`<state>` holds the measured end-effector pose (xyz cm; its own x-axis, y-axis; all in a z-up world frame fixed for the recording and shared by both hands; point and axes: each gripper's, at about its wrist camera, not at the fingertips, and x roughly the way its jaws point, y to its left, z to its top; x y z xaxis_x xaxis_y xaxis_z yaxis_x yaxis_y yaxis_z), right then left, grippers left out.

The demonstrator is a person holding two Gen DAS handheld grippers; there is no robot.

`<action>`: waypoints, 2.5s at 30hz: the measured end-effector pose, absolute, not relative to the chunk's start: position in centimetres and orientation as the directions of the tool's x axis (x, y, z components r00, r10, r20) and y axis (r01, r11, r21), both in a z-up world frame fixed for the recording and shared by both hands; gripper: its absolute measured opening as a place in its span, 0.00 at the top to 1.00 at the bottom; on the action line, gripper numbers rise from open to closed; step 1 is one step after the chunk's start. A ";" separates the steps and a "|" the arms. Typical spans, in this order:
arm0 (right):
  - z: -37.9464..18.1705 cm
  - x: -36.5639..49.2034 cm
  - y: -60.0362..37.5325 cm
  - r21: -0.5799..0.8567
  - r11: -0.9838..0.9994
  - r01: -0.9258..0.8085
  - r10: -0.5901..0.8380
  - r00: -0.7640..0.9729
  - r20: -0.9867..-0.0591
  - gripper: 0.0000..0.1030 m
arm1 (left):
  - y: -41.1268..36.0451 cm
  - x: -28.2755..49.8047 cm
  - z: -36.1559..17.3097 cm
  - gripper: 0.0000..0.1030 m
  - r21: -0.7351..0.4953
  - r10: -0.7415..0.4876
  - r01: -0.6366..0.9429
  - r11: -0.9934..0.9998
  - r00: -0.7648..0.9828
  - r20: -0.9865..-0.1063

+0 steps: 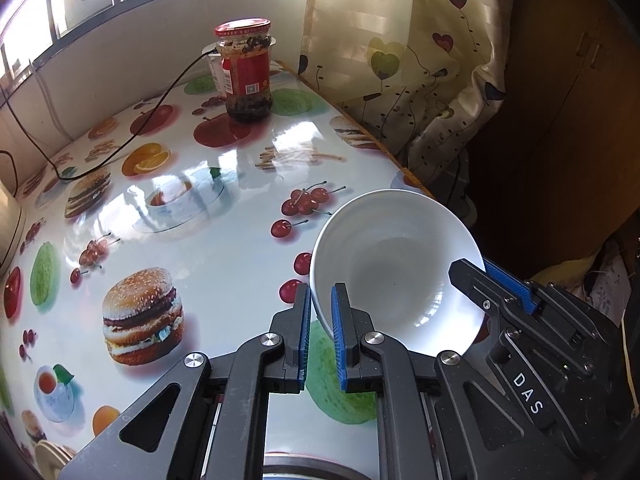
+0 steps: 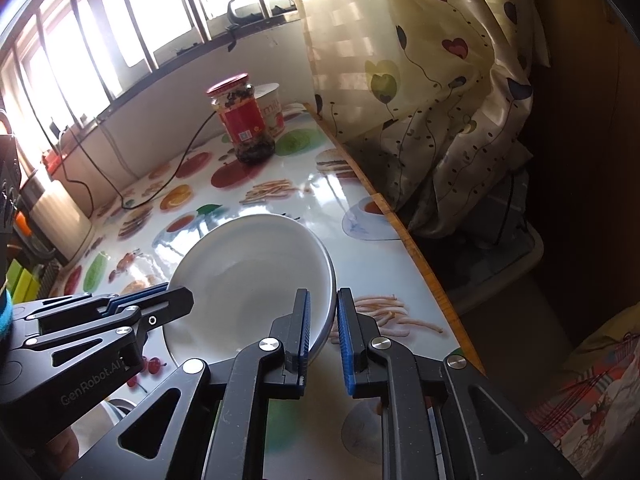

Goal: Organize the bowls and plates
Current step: 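Close the left gripper on the striped bowl rim while the right gripper grips its rim, then lift the striped bowl with both grippers and carry it over the steel bowl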

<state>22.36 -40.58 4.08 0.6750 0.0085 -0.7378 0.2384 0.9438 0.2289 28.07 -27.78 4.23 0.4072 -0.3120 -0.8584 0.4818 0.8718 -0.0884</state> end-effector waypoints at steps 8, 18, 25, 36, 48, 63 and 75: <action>5.4 21.1 -39.9 0.237 0.944 0.230 0.009 0.699 -0.715 0.86 | -26.9 27.2 5.1 0.90 -0.100 -0.324 0.475 0.874 0.418 -0.849; 7.0 19.4 -38.3 0.228 0.950 0.215 0.004 0.720 -0.694 0.86 | -25.2 25.8 6.6 0.90 -0.116 -0.345 0.466 0.877 0.443 -0.828; 8.3 17.7 -37.1 0.232 0.952 0.200 0.009 0.739 -0.674 0.86 | -23.6 24.4 7.9 0.90 -0.138 -0.368 0.460 0.877 0.458 -0.809; 9.9 15.0 -34.8 0.227 0.957 0.181 0.013 0.755 -0.655 0.86 | -21.2 22.0 9.0 0.90 -0.164 -0.388 0.445 0.880 0.477 -0.789; 10.9 12.9 -32.2 0.223 0.963 0.152 0.029 0.764 -0.644 0.86 | -18.4 19.7 10.0 0.90 -0.171 -0.394 0.428 0.887 0.514 -0.762; 10.8 11.1 -29.5 0.223 0.969 0.108 0.065 0.757 -0.650 0.86 | -14.9 17.8 9.3 0.90 -0.211 -0.392 0.376 0.902 0.514 -0.763; 9.1 10.9 -27.4 0.231 0.970 0.074 0.106 0.726 -0.680 0.86 | -12.7 16.8 7.6 0.90 -0.225 -0.373 0.332 0.916 0.498 -0.783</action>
